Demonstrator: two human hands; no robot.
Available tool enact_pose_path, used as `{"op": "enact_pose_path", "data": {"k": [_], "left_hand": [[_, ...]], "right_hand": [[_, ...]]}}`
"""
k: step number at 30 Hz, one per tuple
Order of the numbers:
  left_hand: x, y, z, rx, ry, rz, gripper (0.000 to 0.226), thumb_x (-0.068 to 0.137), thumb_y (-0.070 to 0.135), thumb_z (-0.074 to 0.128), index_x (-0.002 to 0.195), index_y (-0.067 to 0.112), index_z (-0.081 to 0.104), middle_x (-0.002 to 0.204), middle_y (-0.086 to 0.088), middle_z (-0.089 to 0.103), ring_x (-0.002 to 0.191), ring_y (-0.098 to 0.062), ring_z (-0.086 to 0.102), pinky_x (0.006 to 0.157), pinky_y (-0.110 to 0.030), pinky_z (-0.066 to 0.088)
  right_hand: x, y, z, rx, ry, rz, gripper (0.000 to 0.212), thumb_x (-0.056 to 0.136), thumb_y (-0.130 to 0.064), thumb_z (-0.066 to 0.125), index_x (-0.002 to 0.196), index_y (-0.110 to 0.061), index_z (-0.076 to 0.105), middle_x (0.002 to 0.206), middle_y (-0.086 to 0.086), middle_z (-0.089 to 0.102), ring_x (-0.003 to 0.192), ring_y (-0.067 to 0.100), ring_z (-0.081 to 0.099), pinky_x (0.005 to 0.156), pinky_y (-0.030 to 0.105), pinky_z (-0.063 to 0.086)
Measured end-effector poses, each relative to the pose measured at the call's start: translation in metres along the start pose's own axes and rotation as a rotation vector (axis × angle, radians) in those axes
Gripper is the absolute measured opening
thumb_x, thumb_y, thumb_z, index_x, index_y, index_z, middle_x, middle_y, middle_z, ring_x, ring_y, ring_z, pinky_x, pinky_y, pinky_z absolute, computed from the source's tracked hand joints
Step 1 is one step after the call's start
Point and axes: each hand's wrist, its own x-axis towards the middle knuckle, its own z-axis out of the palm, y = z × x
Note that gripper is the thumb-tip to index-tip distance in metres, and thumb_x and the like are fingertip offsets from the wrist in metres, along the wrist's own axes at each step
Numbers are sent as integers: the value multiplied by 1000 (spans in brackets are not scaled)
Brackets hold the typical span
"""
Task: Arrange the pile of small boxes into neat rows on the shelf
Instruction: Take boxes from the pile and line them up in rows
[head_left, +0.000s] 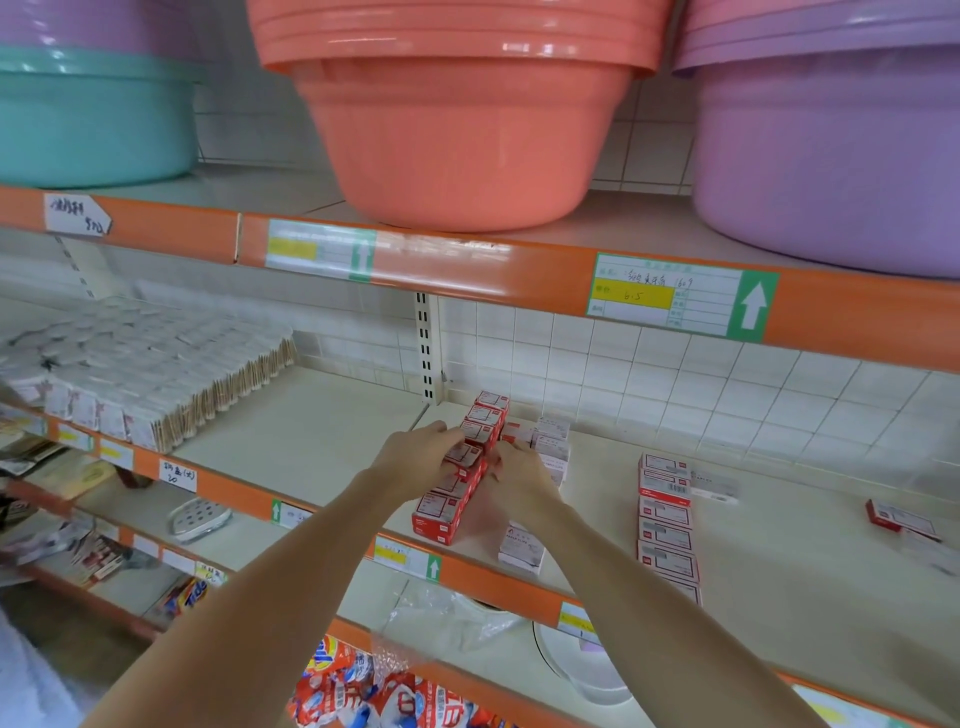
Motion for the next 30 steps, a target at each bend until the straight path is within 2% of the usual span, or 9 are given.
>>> {"op": "enact_pose_path", "data": {"k": [4, 10, 14, 20, 23, 27, 30], "left_hand": [[2, 4, 2, 36, 17, -36, 33, 94, 21, 54, 126, 27, 48, 111, 2, 56, 94, -22, 63, 75, -37, 53], [4, 9, 3, 56, 32, -45, 31, 95, 20, 51, 125, 26, 48, 108, 1, 54, 87, -21, 62, 68, -32, 49], [5, 9, 2, 43, 33, -55, 36, 91, 16, 55, 125, 25, 49, 110, 1, 53, 94, -20, 60, 73, -35, 53], [13, 13, -2, -4, 85, 11, 36, 84, 19, 57, 120, 15, 56, 114, -3, 53, 114, -23, 44, 97, -36, 44], [19, 23, -7, -51, 136, 95, 34, 88, 22, 57, 121, 15, 57, 117, -2, 55, 114, -22, 47, 93, -34, 46], [31, 46, -13, -99, 129, 142, 25, 91, 27, 52, 113, 17, 58, 114, 0, 58, 113, -21, 50, 86, -33, 44], [43, 71, -9, -124, 26, 194, 39, 93, 34, 54, 129, 18, 54, 126, -1, 58, 121, -23, 47, 92, -38, 46]], "right_hand": [[1, -1, 2, 11, 10, 1, 20, 91, -20, 51, 109, -20, 59, 110, 1, 58, 104, 20, 54, 84, 37, 53], [-2, 1, 2, 7, 8, -4, 21, 91, -21, 49, 110, -19, 58, 114, 1, 58, 108, 21, 52, 87, 37, 51], [-3, 3, 0, 23, 12, 7, 21, 91, -20, 49, 110, -19, 59, 115, 2, 57, 111, 22, 53, 89, 38, 51], [-5, 11, -11, -65, 72, 16, 37, 90, -12, 49, 127, -13, 55, 134, 4, 48, 125, 26, 43, 97, 37, 46], [-8, 20, -16, -93, 115, 22, 46, 87, -11, 53, 133, -14, 53, 135, 6, 49, 124, 29, 42, 100, 35, 40], [-14, 40, -31, -138, 183, 24, 37, 88, -19, 58, 125, -12, 57, 128, 6, 52, 118, 28, 47, 99, 35, 39], [-25, 58, -46, -139, 245, 70, 42, 91, -25, 61, 131, -15, 53, 134, 2, 49, 126, 26, 43, 104, 36, 38]]}}
